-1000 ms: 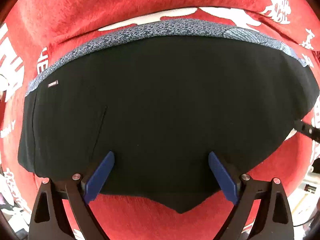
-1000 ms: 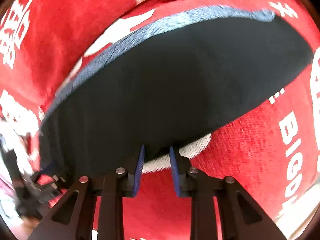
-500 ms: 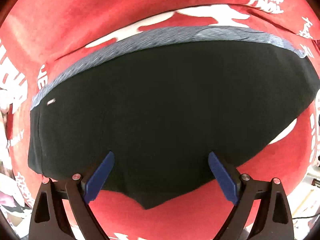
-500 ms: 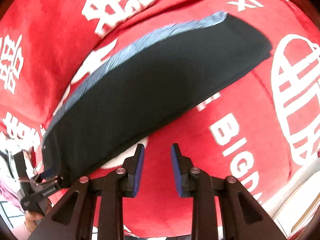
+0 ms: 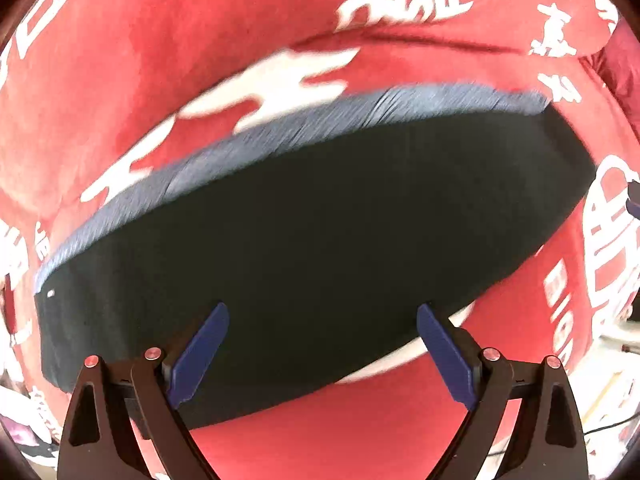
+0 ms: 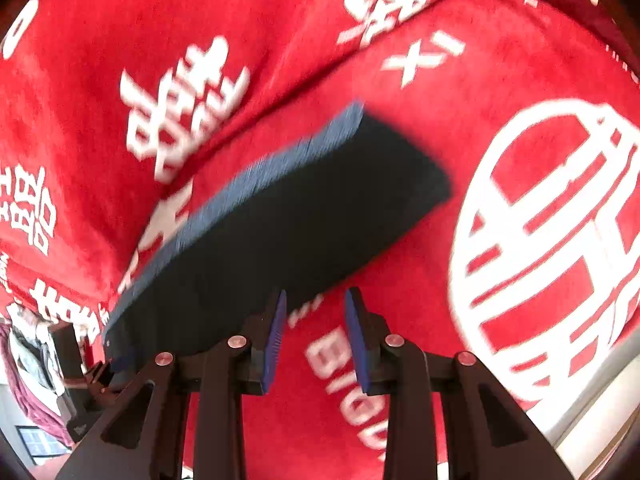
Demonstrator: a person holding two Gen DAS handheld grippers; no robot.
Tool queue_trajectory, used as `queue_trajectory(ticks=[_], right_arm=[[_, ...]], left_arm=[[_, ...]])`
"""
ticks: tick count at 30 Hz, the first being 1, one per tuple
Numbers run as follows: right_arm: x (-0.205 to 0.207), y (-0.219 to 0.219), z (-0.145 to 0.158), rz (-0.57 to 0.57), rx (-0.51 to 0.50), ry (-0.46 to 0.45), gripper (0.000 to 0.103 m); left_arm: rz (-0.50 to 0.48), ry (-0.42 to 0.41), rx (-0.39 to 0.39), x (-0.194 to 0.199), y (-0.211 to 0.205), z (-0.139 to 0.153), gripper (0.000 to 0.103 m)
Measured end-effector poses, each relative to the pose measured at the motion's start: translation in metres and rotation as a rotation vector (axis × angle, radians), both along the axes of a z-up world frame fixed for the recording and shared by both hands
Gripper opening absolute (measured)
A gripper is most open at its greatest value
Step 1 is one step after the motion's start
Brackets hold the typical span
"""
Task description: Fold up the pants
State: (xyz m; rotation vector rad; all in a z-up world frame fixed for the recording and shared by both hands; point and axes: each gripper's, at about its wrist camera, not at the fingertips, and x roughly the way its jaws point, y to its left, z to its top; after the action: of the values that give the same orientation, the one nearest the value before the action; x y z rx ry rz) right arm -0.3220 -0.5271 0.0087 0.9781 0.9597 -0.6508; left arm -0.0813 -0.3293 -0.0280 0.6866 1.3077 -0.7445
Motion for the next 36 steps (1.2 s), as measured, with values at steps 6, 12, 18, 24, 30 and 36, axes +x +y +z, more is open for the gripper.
queue_trajectory(ticks=[6, 12, 18, 24, 30, 36], right_arm=[[-0.018, -0.070, -0.008, -0.065, 0.088, -0.112, 0.041], [-0.019, -0.073, -0.075, -0.104, 0.252, -0.061, 0.041], [-0.028, -0.082, -0.096, -0.214, 0.290, -0.127, 0.013], [-0.023, -0.079, -0.078, -0.128, 0.206, -0.065, 0.008], [-0.023, -0.077, -0.094, -0.088, 0.175, 0.021, 0.008], [-0.033, -0.069, -0.087, -0.059, 0.225, 0.038, 0.008]], left_arm=[[0.119, -0.018, -0.014, 0.024, -0.046, -0.013, 0.096], [0.164, -0.039, 0.034, 0.023, -0.020, -0.044, 0.096], [0.152, -0.036, 0.047, 0.018, -0.017, -0.043, 0.099], [0.119, -0.048, 0.057, 0.009, -0.024, -0.046, 0.099], [0.136, -0.031, 0.062, 0.008, -0.032, -0.055, 0.100], [0.118, -0.041, 0.087, 0.009, -0.038, -0.054, 0.100]])
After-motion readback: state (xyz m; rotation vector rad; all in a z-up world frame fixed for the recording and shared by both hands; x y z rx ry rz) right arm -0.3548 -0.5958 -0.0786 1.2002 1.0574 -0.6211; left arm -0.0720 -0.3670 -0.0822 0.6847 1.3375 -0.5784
